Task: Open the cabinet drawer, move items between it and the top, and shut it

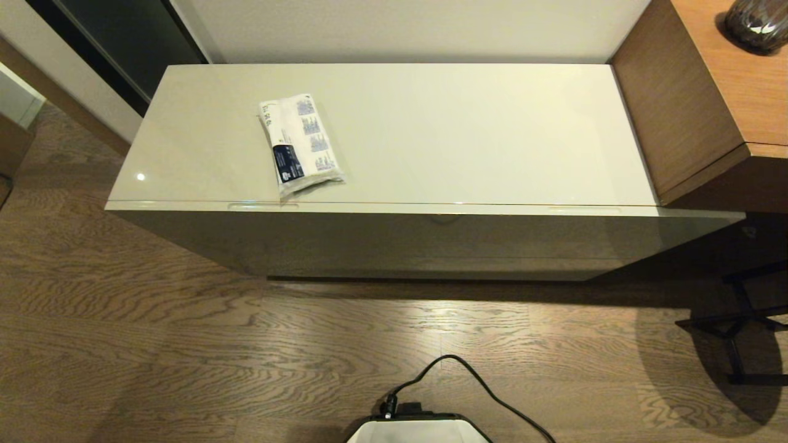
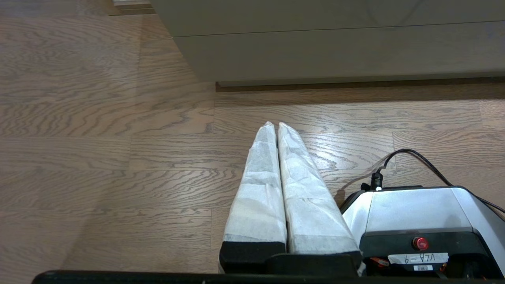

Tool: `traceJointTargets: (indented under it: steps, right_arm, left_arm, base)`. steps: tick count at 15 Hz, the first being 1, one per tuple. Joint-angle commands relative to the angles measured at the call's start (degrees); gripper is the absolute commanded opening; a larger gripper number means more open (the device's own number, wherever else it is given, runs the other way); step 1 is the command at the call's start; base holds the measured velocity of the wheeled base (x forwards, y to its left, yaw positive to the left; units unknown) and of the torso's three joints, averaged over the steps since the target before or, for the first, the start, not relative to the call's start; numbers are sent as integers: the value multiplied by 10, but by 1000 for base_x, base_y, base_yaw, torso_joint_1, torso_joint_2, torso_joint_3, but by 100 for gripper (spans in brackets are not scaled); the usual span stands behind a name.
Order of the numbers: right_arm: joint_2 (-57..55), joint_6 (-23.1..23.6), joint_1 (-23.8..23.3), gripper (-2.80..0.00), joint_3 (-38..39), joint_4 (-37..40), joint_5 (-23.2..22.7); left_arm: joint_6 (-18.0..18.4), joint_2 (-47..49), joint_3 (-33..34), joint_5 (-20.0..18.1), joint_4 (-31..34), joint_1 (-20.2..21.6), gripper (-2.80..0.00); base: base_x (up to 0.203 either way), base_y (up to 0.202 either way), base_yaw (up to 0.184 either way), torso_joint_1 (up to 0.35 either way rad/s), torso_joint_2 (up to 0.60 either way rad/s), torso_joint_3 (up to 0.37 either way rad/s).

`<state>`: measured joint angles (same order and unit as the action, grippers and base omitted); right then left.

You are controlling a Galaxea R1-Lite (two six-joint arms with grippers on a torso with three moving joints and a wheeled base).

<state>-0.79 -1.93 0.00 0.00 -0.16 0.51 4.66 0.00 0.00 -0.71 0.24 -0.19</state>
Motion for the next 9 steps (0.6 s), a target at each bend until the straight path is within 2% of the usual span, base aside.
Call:
traceJointTargets:
  steps: [1,9]
  right_arm:
    - [0,0,0,-280,1,0,0]
    - [0,0,0,-280,1,0,0]
  left_arm:
    - [0,-1,0,0,0,0,-280]
    - [0,-1,0,0,0,0,-280]
  base:
    - [0,0,0,0,0,0]
    - [0,0,0,0,0,0]
